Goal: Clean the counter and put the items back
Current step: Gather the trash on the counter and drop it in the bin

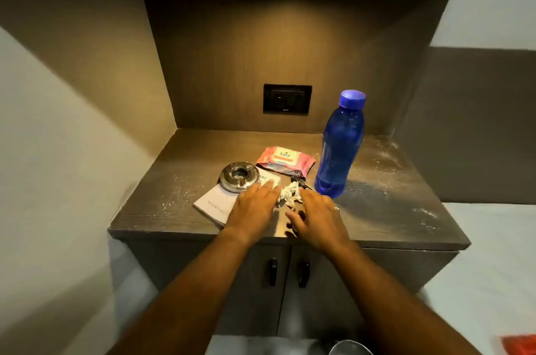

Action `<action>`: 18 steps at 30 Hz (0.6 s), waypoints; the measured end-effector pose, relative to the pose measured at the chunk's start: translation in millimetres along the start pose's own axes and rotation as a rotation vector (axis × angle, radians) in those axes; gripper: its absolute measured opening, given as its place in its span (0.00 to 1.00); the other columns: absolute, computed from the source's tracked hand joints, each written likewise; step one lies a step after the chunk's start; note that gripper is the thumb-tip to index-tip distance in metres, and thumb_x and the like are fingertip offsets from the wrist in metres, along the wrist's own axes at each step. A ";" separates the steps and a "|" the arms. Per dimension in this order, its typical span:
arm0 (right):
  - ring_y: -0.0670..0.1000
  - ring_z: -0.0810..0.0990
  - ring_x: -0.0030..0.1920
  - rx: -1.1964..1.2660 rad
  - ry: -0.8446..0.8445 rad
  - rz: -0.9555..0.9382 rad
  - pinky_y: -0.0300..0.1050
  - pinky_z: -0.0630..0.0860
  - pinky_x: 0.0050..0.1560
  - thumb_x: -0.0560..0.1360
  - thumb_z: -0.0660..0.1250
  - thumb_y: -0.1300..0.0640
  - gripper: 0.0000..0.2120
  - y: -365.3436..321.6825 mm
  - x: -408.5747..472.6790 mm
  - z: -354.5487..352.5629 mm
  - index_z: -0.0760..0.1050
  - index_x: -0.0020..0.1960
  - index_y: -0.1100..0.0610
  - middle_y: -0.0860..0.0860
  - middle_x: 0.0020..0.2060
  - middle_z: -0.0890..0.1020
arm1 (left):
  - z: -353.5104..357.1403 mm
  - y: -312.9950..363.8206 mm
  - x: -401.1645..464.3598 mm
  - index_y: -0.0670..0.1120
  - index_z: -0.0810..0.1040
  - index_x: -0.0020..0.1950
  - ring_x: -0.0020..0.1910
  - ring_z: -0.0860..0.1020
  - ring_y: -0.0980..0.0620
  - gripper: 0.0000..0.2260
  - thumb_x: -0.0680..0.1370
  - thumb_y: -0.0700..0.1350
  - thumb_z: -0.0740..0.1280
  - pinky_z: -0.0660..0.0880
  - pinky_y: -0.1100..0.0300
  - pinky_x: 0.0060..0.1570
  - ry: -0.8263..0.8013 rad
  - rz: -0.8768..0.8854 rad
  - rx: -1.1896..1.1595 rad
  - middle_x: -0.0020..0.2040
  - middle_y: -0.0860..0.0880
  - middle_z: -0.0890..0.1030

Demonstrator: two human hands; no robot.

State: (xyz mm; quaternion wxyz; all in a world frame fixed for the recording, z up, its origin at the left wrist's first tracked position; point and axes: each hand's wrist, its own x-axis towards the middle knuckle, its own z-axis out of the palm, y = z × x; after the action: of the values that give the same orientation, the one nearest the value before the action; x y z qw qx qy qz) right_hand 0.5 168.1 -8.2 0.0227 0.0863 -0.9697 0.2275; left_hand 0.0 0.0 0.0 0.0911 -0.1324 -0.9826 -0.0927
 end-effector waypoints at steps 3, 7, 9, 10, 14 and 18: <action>0.55 0.68 0.67 -0.201 0.018 -0.101 0.53 0.70 0.63 0.72 0.59 0.31 0.38 10.9 6.0 16.6 0.59 0.76 0.50 0.53 0.71 0.69 | 11.1 6.0 23.6 0.51 0.61 0.75 0.68 0.66 0.44 0.30 0.75 0.48 0.68 0.67 0.47 0.63 -0.020 0.030 0.127 0.74 0.48 0.66; 0.55 0.69 0.65 -0.209 0.088 -0.149 0.52 0.71 0.60 0.73 0.58 0.32 0.37 19.9 16.4 29.3 0.56 0.76 0.49 0.54 0.71 0.67 | 15.5 2.3 43.4 0.49 0.75 0.62 0.57 0.73 0.45 0.13 0.78 0.48 0.63 0.71 0.51 0.53 -0.039 0.037 0.186 0.59 0.47 0.78; 0.57 0.67 0.69 -0.187 0.093 -0.150 0.56 0.70 0.64 0.73 0.58 0.34 0.40 20.6 25.2 29.7 0.51 0.78 0.50 0.55 0.76 0.61 | 15.5 -1.4 45.9 0.48 0.77 0.59 0.55 0.73 0.46 0.11 0.78 0.47 0.63 0.73 0.53 0.52 -0.031 0.010 0.102 0.56 0.46 0.78; 0.58 0.66 0.71 -0.192 0.081 -0.164 0.57 0.69 0.65 0.73 0.57 0.35 0.40 20.4 29.4 30.9 0.48 0.79 0.50 0.55 0.78 0.57 | 15.9 -2.1 46.4 0.47 0.77 0.60 0.55 0.72 0.47 0.11 0.79 0.46 0.63 0.73 0.54 0.53 -0.008 -0.013 0.020 0.57 0.46 0.77; 0.59 0.68 0.70 -0.261 0.008 -0.214 0.55 0.72 0.61 0.73 0.51 0.35 0.39 15.4 49.6 31.3 0.46 0.79 0.51 0.56 0.79 0.52 | 13.5 -1.4 35.6 0.47 0.75 0.64 0.59 0.72 0.48 0.14 0.80 0.48 0.62 0.70 0.54 0.57 0.198 -0.172 -0.273 0.60 0.47 0.76; 0.55 0.76 0.55 -0.357 -0.001 -0.225 0.50 0.75 0.47 0.76 0.48 0.36 0.30 7.3 58.5 36.3 0.67 0.70 0.52 0.57 0.65 0.72 | 19.0 -5.9 6.7 0.46 0.76 0.63 0.56 0.74 0.49 0.14 0.79 0.48 0.62 0.74 0.55 0.52 0.262 -0.176 -0.207 0.58 0.46 0.77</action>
State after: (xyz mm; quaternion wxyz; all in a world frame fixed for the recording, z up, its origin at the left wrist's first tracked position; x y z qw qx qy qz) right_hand -58.5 149.2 -39.0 0.0622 0.1885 -0.9789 0.0481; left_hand -10.9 0.0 -17.9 0.1955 -0.0415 -0.9554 -0.2176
